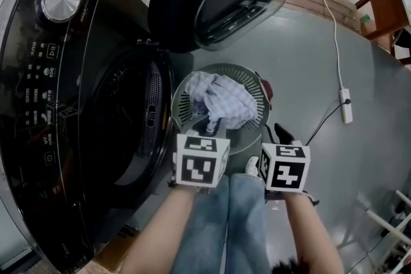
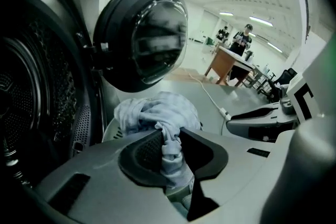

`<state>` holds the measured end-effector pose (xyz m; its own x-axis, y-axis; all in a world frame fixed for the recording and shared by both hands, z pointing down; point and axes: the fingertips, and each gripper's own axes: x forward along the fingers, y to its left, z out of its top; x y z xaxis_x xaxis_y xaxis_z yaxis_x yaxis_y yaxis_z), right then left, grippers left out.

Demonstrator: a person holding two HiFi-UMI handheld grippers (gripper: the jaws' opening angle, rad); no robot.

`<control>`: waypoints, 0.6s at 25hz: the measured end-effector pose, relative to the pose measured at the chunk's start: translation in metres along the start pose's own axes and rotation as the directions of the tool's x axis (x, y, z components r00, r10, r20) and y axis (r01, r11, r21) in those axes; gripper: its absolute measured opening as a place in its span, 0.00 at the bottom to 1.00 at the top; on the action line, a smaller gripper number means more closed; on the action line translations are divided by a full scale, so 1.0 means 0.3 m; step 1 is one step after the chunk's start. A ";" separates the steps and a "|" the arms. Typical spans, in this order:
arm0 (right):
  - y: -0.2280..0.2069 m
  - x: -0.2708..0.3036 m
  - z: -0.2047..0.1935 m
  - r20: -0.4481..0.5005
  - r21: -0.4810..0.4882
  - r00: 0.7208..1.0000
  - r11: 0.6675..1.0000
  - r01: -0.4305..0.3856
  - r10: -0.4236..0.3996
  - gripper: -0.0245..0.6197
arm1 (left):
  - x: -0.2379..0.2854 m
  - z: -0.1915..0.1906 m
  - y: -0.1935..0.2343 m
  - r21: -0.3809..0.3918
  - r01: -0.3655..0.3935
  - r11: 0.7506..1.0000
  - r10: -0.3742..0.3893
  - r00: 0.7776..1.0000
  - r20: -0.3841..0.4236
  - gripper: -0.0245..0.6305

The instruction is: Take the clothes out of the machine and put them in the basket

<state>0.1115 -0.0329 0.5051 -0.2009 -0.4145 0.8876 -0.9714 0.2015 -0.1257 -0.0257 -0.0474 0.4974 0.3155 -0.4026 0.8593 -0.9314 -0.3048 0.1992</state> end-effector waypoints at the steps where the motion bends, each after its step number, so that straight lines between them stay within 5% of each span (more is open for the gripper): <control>1: -0.004 0.003 -0.002 -0.002 0.001 1.000 1.000 0.002 -0.002 0.20 | 0.018 -0.022 0.000 -0.007 0.012 1.000 -0.012 0.999 -0.032 0.17; 2: -0.006 0.005 -0.005 -0.004 0.003 1.000 1.000 0.004 -0.004 0.20 | 0.034 -0.043 0.007 -0.015 0.014 1.000 -0.015 0.998 -0.064 0.25; 4: -0.006 0.010 -0.008 -0.005 0.009 1.000 1.000 0.002 -0.002 0.19 | 0.055 -0.070 0.036 -0.026 -0.008 1.000 0.006 0.995 -0.097 0.56; 5: -0.005 0.013 -0.010 -0.007 0.009 1.000 1.000 0.001 -0.001 0.19 | 0.060 -0.078 0.054 -0.026 -0.025 0.999 0.022 0.994 -0.103 0.63; 15: 0.013 0.064 -0.047 -0.033 -0.011 0.999 1.000 -0.007 0.007 0.19 | 0.075 -0.196 0.225 -0.051 -0.149 0.988 0.139 0.977 -0.163 0.66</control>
<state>0.1056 -0.0274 0.5279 -0.2031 -0.3833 0.9010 -0.9685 0.2139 -0.1273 -0.0921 -0.0264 0.5578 0.1496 -0.2949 0.9437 -0.9760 -0.1970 0.0931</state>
